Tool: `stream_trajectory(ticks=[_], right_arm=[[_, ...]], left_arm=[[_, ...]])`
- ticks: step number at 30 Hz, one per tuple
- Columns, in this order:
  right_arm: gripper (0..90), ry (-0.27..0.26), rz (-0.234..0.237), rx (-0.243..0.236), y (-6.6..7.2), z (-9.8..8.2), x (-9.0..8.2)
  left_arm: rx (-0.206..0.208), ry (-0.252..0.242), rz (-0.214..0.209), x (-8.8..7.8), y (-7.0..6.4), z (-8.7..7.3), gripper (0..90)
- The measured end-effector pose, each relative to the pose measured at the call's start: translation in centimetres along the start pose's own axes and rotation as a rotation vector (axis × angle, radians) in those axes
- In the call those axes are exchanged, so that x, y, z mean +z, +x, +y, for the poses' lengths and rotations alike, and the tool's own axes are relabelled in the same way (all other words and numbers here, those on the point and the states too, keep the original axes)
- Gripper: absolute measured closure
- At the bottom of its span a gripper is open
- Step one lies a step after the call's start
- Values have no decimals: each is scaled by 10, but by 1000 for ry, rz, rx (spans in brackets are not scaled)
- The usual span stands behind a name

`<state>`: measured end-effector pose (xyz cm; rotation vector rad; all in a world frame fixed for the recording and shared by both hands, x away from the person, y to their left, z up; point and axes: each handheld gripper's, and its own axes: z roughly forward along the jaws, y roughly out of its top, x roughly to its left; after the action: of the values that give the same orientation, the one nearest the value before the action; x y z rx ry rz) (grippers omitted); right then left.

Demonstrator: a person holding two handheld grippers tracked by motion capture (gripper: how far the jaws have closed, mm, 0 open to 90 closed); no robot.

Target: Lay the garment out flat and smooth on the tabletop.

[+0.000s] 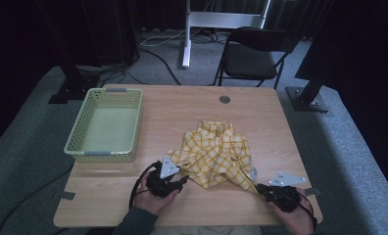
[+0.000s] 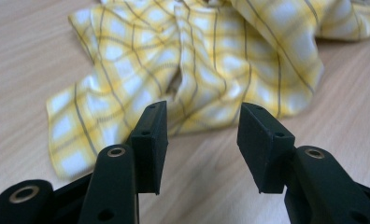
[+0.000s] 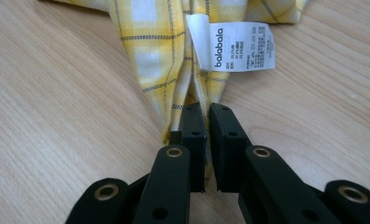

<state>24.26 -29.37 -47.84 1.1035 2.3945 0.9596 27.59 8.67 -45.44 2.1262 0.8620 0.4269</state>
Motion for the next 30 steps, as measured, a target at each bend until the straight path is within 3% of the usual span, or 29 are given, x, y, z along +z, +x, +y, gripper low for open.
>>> stream_trajectory(ticks=[4, 9, 14, 18, 24, 30], right_arm=[[840, 7, -6, 1, 0, -1, -2], [742, -16, -10, 4, -1, 2, -5], [703, -61, -17, 4, -2, 13, -7], [699, -66, -21, -15, 0, 25, 0], [714, -68, -3, -28, 6, 36, 15], [687, -116, 45, -24, 11, 43, 13]], left_arm=[[-2, 2, 3, 5, 2, 13, 529], [7, 24, -5, 15, 6, 30, 525], [19, 49, -20, 31, 6, 41, 527], [0, 72, -36, 48, 10, 49, 543], [-2, 100, -54, 64, 11, 58, 579], [-9, 134, -72, 77, 13, 61, 578]])
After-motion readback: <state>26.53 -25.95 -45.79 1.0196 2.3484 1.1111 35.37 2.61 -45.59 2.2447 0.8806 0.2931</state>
